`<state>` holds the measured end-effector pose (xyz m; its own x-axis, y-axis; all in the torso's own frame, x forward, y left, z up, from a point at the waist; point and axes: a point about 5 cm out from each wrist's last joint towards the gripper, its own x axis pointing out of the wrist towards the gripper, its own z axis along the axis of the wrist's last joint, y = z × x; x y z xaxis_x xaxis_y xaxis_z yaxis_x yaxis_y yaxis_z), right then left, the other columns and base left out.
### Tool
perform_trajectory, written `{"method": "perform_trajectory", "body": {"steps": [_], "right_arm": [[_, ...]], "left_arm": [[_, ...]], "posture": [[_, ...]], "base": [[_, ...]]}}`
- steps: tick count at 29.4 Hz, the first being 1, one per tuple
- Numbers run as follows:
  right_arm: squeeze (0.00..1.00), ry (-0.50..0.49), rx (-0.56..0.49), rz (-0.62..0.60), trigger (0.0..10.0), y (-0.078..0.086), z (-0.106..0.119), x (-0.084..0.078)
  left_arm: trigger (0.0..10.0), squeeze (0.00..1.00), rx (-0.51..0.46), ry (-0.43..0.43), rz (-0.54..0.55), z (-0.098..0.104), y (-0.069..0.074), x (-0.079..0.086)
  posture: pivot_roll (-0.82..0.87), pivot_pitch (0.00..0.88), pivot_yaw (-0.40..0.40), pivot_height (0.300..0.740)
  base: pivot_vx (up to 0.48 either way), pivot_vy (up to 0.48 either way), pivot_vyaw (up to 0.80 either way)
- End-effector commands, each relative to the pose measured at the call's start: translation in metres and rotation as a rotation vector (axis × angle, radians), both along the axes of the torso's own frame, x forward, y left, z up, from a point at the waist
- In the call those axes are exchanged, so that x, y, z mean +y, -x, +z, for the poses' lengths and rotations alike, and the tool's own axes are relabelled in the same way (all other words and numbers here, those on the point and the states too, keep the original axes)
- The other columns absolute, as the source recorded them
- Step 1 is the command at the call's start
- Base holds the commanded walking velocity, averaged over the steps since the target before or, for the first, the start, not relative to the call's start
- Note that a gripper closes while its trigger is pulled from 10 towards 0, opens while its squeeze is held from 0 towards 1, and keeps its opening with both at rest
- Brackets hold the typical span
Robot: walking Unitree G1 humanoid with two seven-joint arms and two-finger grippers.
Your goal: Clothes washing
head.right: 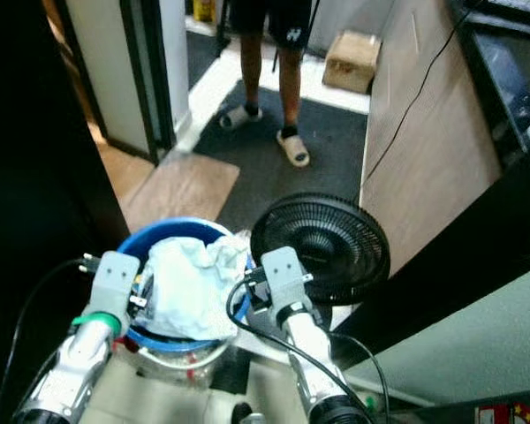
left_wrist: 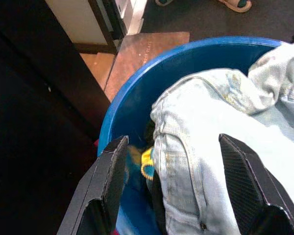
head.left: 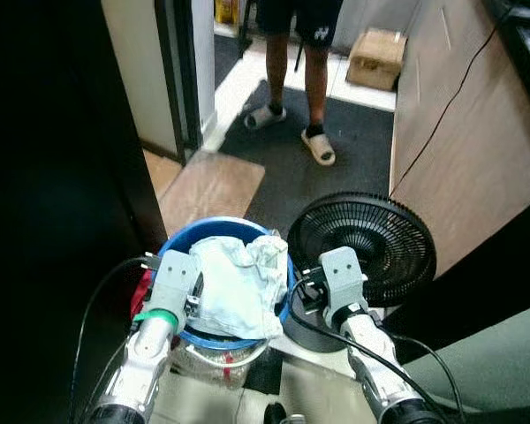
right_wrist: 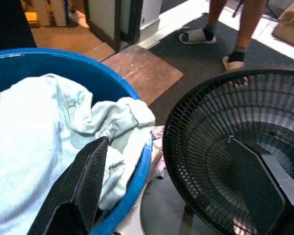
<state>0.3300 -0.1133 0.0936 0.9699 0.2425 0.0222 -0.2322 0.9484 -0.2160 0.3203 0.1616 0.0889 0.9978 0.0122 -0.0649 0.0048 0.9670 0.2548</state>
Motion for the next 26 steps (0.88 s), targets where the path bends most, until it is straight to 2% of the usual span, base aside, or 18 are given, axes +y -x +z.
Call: {"method": "perform_trajectory", "body": {"steps": [1, 4, 5, 9, 12, 16, 18, 19, 20, 26], "right_arm": [[0.0, 0.001, 0.034, 0.01, 10.0, 0.003, -0.006, 0.002], [0.0, 0.001, 0.029, 0.018, 10.0, 0.002, -0.003, 0.004], [0.0, 0.001, 0.025, 0.022, 10.0, 0.001, 0.0, 0.004], [0.0, 0.003, 0.024, 0.017, 10.0, -0.001, 0.002, 0.003], [0.0, 0.023, 0.027, -0.035, 10.0, -0.004, 0.003, -0.007], [0.0, 0.048, 0.026, -0.075, 10.0, -0.005, 0.003, -0.018], [0.0, 0.092, 0.073, -0.08, 10.0, -0.002, -0.007, -0.025], [0.0, 0.092, 0.073, -0.08, 10.0, -0.002, -0.007, -0.025], [0.0, 0.121, 0.109, -0.076, 10.0, 0.002, -0.016, -0.027], [0.0, 0.102, 0.155, -0.077, 10.0, 0.008, -0.028, -0.026]], "left_arm": [[10.0, 0.0, 0.028, 0.012, 0.005, -0.003, 0.003, 0.0], [10.0, 0.0, 0.015, 0.017, 0.005, 0.003, 0.001, -0.001], [10.0, 0.0, 0.004, 0.024, 0.005, 0.008, -0.001, -0.002], [10.0, 0.0, -0.005, 0.03, 0.004, 0.013, -0.005, -0.003], [10.0, 0.0, -0.004, 0.026, -0.005, 0.017, -0.011, -0.007], [10.0, 0.0, 0.0, 0.02, 0.011, 0.02, -0.015, -0.005], [10.0, 0.0, 0.015, 0.005, 0.041, 0.021, -0.016, 0.007], [10.0, 0.0, 0.015, 0.005, 0.041, 0.021, -0.016, 0.007], [10.0, 0.0, 0.044, -0.01, 0.048, 0.018, -0.013, 0.017], [10.0, 0.0, 0.11, -0.036, 0.044, -0.001, -0.003, 0.025]], "posture": [[0.08, 0.4, -0.011, 0.74], [0.08, 0.4, -0.011, 0.74], [0.07, 0.43, -0.008, 0.74], [0.07, 0.455, -0.001, 0.74], [0.06, 0.496, 0.016, 0.74], [0.06, 0.507, 0.02, 0.74], [0.07, 0.521, 0.026, 0.74], [0.07, 0.521, 0.026, 0.74], [0.08, 0.526, 0.031, 0.74], [0.09, 0.528, 0.035, 0.74]], "base": [[0.0, 0.0, 0.0], [0.0, 0.0, 0.0], [0.0, 0.0, 0.0], [0.0, 0.0, 0.0], [0.0, 0.0, 0.0], [0.0, 0.0, 0.0], [0.0, 0.0, 0.0], [0.0, 0.0, 0.0], [0.0, 0.0, 0.0], [0.0, 0.0, 0.0]]}}
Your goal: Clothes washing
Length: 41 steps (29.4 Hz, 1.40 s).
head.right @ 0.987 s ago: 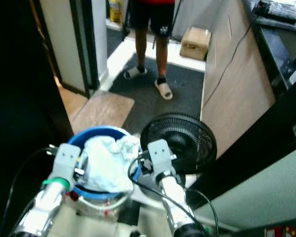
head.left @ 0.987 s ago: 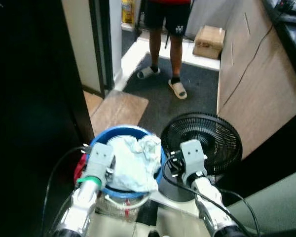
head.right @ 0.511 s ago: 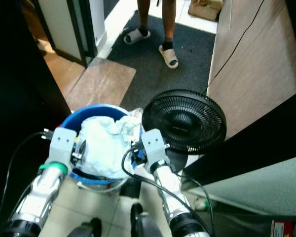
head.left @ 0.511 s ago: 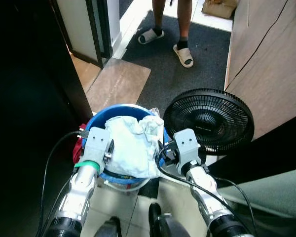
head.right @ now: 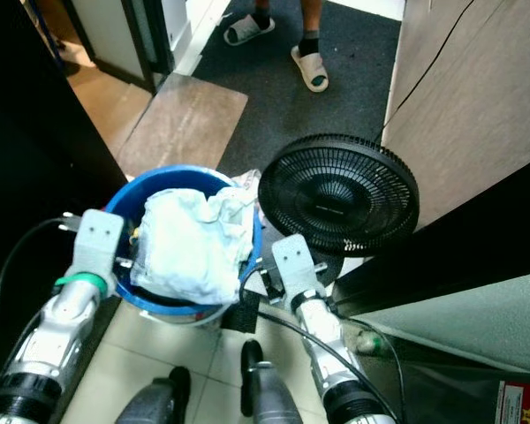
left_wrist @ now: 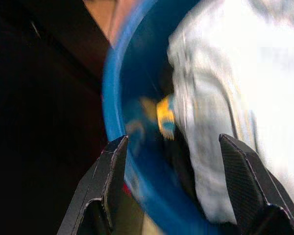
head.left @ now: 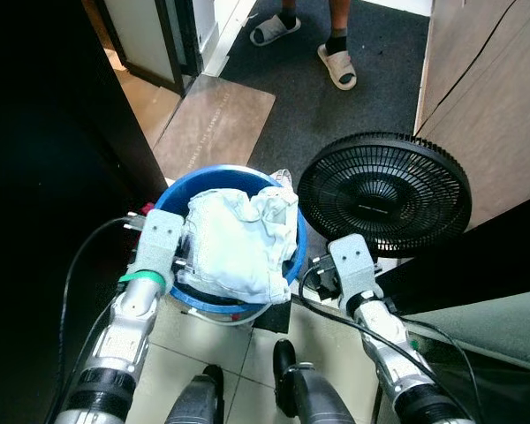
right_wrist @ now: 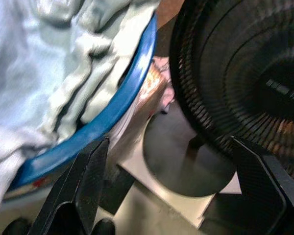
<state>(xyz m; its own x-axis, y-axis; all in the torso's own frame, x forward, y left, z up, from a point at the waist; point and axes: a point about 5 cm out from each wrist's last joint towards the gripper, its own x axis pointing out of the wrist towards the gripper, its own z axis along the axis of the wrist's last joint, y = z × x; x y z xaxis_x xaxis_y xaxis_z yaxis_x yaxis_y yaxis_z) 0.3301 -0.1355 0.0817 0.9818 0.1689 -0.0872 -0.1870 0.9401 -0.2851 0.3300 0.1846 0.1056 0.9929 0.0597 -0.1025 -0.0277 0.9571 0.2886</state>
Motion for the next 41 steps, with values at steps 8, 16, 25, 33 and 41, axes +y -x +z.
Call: {"method": "perform_trajectory", "body": {"steps": [8, 16, 25, 33, 41], "right_arm": [[0.0, -0.05, 0.107, 0.001, 10.0, 0.022, -0.029, 0.012], [0.0, -0.002, 0.033, -0.049, 10.0, 0.016, -0.015, -0.008], [0.0, 0.036, 0.018, -0.108, 10.0, 0.013, -0.011, -0.029], [0.0, 0.055, 0.044, -0.138, 10.0, 0.02, -0.019, -0.037], [0.0, 0.056, 0.039, -0.155, 10.0, 0.02, -0.017, -0.041]], "left_arm": [[10.0, 0.0, 0.089, 0.048, -0.05, -0.021, 0.016, -0.018], [10.0, 0.0, 0.007, 0.113, -0.143, 0.007, 0.0, -0.058], [10.0, 0.0, -0.03, 0.125, -0.2, 0.026, -0.02, -0.086], [10.0, 0.0, 0.182, 0.013, -0.224, -0.023, -0.01, -0.086], [10.0, 0.0, 0.309, -0.072, -0.216, -0.057, 0.007, -0.071]], "posture": [[0.09, 0.522, 0.035, 0.74], [0.07, 0.509, 0.044, 0.74], [0.06, 0.52, 0.06, 0.74], [0.06, 0.521, 0.073, 0.74], [0.06, 0.521, 0.076, 0.74]], "base": [[0.0, 0.0, 0.0], [0.0, 0.0, 0.0], [0.0, 0.0, 0.0], [0.0, 0.0, 0.0], [0.0, 0.0, 0.0]]}}
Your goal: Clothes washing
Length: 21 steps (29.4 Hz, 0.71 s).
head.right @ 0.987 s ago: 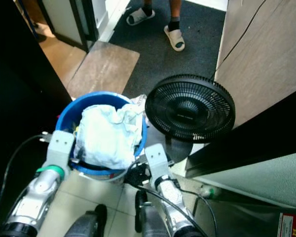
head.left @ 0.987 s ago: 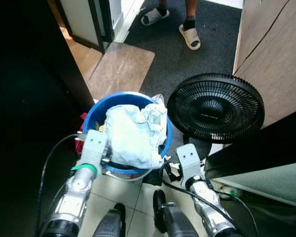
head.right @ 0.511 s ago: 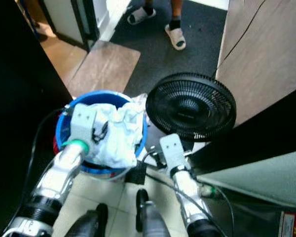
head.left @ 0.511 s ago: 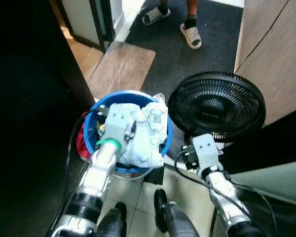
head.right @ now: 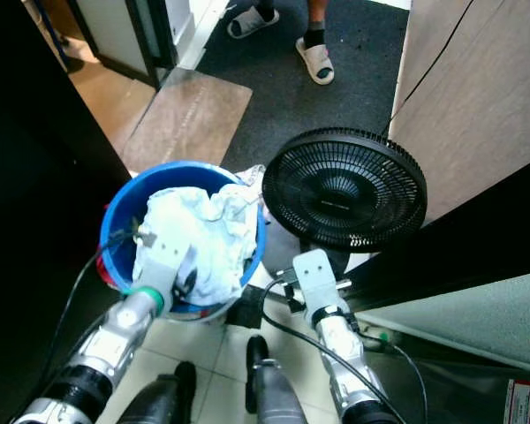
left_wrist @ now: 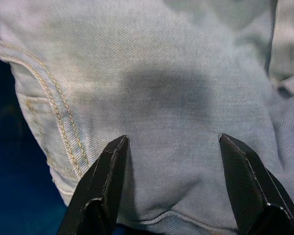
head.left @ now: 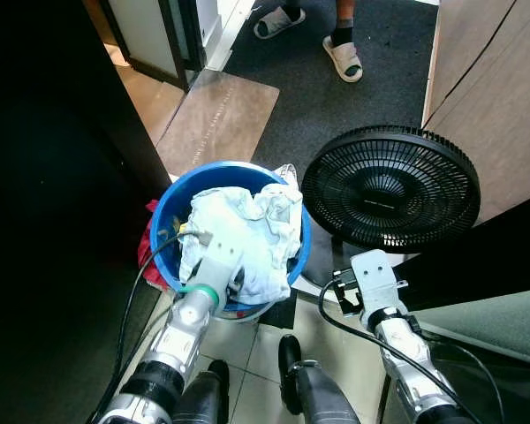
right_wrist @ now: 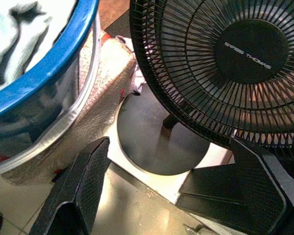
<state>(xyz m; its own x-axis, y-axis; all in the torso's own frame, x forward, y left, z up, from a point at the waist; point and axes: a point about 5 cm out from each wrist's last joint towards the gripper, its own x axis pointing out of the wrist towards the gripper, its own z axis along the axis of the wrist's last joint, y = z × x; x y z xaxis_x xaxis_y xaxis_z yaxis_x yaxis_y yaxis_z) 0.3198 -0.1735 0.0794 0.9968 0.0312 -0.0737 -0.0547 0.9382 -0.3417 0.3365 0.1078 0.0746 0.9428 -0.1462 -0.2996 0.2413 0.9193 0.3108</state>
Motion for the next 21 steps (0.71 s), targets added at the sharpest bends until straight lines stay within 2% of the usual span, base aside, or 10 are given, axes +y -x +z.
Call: {"method": "perform_trajectory", "body": {"steps": [1, 2, 5, 9, 10, 11, 13, 14, 21], "right_arm": [[0.0, -0.006, 0.056, -0.023, 10.0, 0.009, -0.015, -0.003], [0.0, -0.006, 0.056, -0.023, 10.0, 0.009, -0.015, -0.003], [0.0, -0.007, 0.052, -0.026, 10.0, 0.009, -0.014, -0.003], [0.0, -0.009, 0.05, -0.027, 10.0, 0.009, -0.014, -0.004], [0.0, -0.008, 0.049, -0.028, 10.0, 0.009, -0.013, -0.004], [0.0, -0.009, 0.048, -0.028, 10.0, 0.009, -0.013, -0.004], [0.0, -0.009, 0.048, -0.028, 10.0, 0.009, -0.013, -0.004], [0.0, -0.011, 0.047, -0.029, 10.0, 0.01, -0.013, -0.004], [0.0, -0.014, 0.045, -0.027, 10.0, 0.01, -0.013, -0.003]], "left_arm": [[10.0, 0.0, 0.125, -0.067, -0.004, -0.032, 0.018, 0.009], [10.0, 0.0, 0.125, -0.067, -0.004, -0.032, 0.018, 0.009], [10.0, 0.0, 0.138, -0.122, -0.039, -0.041, 0.033, 0.017], [10.0, 0.0, 0.114, -0.141, -0.065, -0.04, 0.041, 0.018], [7.8, 0.0, 0.104, -0.147, -0.071, -0.039, 0.045, 0.019], [2.7, 0.0, 0.097, -0.147, -0.074, -0.039, 0.049, 0.018], [2.7, 0.0, 0.093, -0.146, -0.075, -0.039, 0.051, 0.018], [0.0, 0.0, 0.086, -0.141, -0.069, -0.041, 0.056, 0.018], [0.0, 0.0, 0.076, -0.137, -0.069, -0.042, 0.061, 0.016]], "posture": [[0.06, 0.523, 0.076, 0.74], [0.06, 0.523, 0.076, 0.74], [0.06, 0.525, 0.077, 0.74], [0.06, 0.527, 0.078, 0.74], [0.06, 0.527, 0.078, 0.74], [0.06, 0.527, 0.078, 0.74], [0.06, 0.527, 0.078, 0.74], [0.06, 0.528, 0.075, 0.74], [0.06, 0.531, 0.073, 0.74]], "base": [[0.0, 0.0, 0.0], [0.0, 0.0, 0.0], [0.0, 0.0, 0.0], [0.0, 0.0, 0.0], [0.0, 0.0, 0.0], [0.0, 0.0, 0.0], [0.0, 0.0, 0.0], [0.0, 0.0, 0.0], [0.0, 0.0, 0.0]]}}
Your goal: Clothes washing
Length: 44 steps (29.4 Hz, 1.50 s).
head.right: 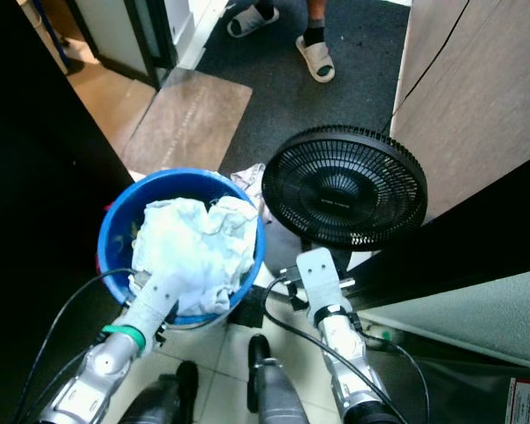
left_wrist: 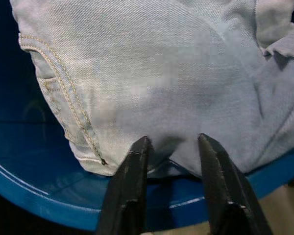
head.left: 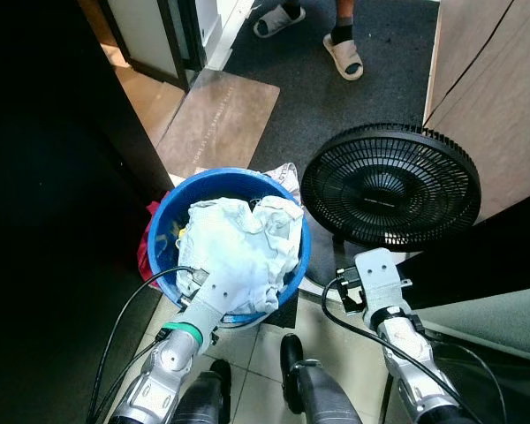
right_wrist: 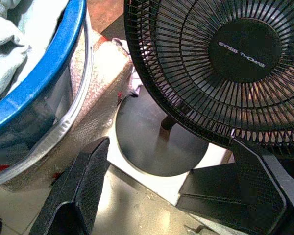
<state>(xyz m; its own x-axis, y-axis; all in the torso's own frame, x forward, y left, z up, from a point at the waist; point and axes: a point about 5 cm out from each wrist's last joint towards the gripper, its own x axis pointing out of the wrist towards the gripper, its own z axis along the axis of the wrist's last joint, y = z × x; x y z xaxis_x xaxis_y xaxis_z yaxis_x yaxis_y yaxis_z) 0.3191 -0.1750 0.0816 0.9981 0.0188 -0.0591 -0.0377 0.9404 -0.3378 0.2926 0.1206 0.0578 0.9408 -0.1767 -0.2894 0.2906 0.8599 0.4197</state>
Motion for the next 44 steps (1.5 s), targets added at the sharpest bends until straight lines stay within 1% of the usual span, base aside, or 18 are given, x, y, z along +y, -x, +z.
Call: {"method": "perform_trajectory", "body": {"steps": [1, 11, 12, 14, 15, 16, 17, 19, 20, 21, 22, 24, 27, 31, 32, 36, 37, 44], "right_arm": [[0.0, -0.01, 0.058, -0.014, 10.0, 0.01, -0.015, -0.002], [0.0, -0.011, 0.056, -0.021, 10.0, 0.01, -0.015, -0.004], [0.0, -0.013, 0.054, -0.023, 10.0, 0.01, -0.014, -0.004], [0.0, -0.013, 0.054, -0.023, 10.0, 0.01, -0.014, -0.004], [0.0, -0.014, 0.053, -0.025, 10.0, 0.01, -0.014, -0.005], [0.0, -0.016, 0.053, -0.026, 10.0, 0.009, -0.014, -0.005], [0.0, -0.016, 0.054, -0.026, 10.0, 0.009, -0.014, -0.005], [0.0, -0.016, 0.054, -0.026, 10.0, 0.009, -0.014, -0.005], [0.0, -0.016, 0.055, -0.025, 10.0, 0.008, -0.014, -0.004], [0.0, -0.016, 0.055, -0.025, 10.0, 0.008, -0.014, -0.004], [0.0, -0.016, 0.054, -0.023, 10.0, 0.007, -0.014, -0.004], [0.0, -0.017, 0.052, -0.022, 10.0, 0.006, -0.013, -0.002], [0.0, -0.017, 0.052, -0.024, 10.0, 0.006, -0.013, -0.002], [0.0, -0.012, 0.049, -0.033, 10.0, 0.006, -0.013, -0.006], [0.0, -0.012, 0.049, -0.033, 10.0, 0.006, -0.013, -0.006], [0.0, -0.009, 0.046, -0.04, 10.0, 0.007, -0.013, -0.008], [0.0, -0.009, 0.043, -0.044, 10.0, 0.009, -0.013, -0.008], [0.0, -0.01, 0.042, -0.05, 10.0, 0.011, -0.014, -0.009]], "left_arm": [[0.0, 0.0, 0.101, -0.027, -0.001, -0.025, 0.019, 0.002], [0.0, 0.0, 0.085, 0.001, -0.02, -0.019, 0.025, -0.005], [5.3, 0.0, 0.056, 0.035, -0.024, -0.008, 0.023, -0.006], [5.3, 0.0, 0.056, 0.035, -0.024, -0.008, 0.023, -0.006], [10.0, 0.0, 0.013, 0.067, -0.024, 0.008, 0.02, -0.004], [10.0, 0.0, -0.039, 0.099, -0.035, 0.029, 0.015, -0.003], [10.0, 0.69, -0.081, 0.147, -0.054, 0.051, 0.009, -0.006], [10.0, 0.69, -0.081, 0.147, -0.054, 0.051, 0.009, -0.006], [10.0, 0.69, -0.104, 0.177, -0.07, 0.064, 0.007, -0.009], [10.0, 0.69, -0.104, 0.177, -0.07, 0.064, 0.007, -0.009], [10.0, 1.0, -0.119, 0.205, -0.096, 0.073, 0.005, -0.014], [10.0, 1.0, -0.137, 0.223, -0.129, 0.083, 0.0, -0.029], [10.0, 1.0, -0.133, 0.229, -0.147, 0.082, -0.004, -0.04], [10.0, 1.0, -0.078, 0.239, -0.224, 0.066, -0.016, -0.079], [10.0, 1.0, -0.078, 0.239, -0.224, 0.066, -0.016, -0.079], [10.0, 1.0, -0.039, 0.234, -0.274, 0.058, -0.019, -0.099], [10.0, 0.0, 0.002, 0.228, -0.293, 0.054, -0.017, -0.105], [10.0, 0.0, 0.043, 0.22, -0.297, 0.046, -0.016, -0.106]], "posture": [[0.06, 0.531, 0.072, 0.74], [0.05, 0.528, 0.076, 0.74], [0.06, 0.526, 0.077, 0.74], [0.06, 0.526, 0.077, 0.74], [0.06, 0.524, 0.078, 0.74], [0.06, 0.524, 0.078, 0.74], [0.07, 0.523, 0.077, 0.74], [0.07, 0.523, 0.077, 0.74], [0.07, 0.523, 0.077, 0.74], [0.07, 0.523, 0.077, 0.74], [0.07, 0.52, 0.077, 0.74], [0.07, 0.514, 0.078, 0.74], [0.07, 0.507, 0.081, 0.74], [0.04, 0.498, 0.083, 0.74], [0.04, 0.498, 0.083, 0.74], [0.04, 0.495, 0.086, 0.74], [0.02, 0.492, 0.094, 0.74], [0.03, 0.492, 0.1, 0.74]], "base": [[0.0, 0.0, 0.0], [0.0, 0.0, 0.0], [0.0, 0.0, 0.0], [0.0, 0.0, 0.0], [0.0, 0.0, 0.0], [0.0, 0.0, 0.0], [0.0, 0.0, 0.0], [0.0, 0.0, 0.0], [0.0, 0.0, 0.0], [0.0, 0.0, 0.0], [0.0, 0.0, 0.0], [0.0, 0.0, 0.0], [0.0, 0.0, 0.0], [0.0, 0.0, 0.0], [0.0, 0.0, 0.0], [0.0, 0.0, 0.0], [0.0, 0.0, 0.0], [0.0, 0.0, 0.0]]}}
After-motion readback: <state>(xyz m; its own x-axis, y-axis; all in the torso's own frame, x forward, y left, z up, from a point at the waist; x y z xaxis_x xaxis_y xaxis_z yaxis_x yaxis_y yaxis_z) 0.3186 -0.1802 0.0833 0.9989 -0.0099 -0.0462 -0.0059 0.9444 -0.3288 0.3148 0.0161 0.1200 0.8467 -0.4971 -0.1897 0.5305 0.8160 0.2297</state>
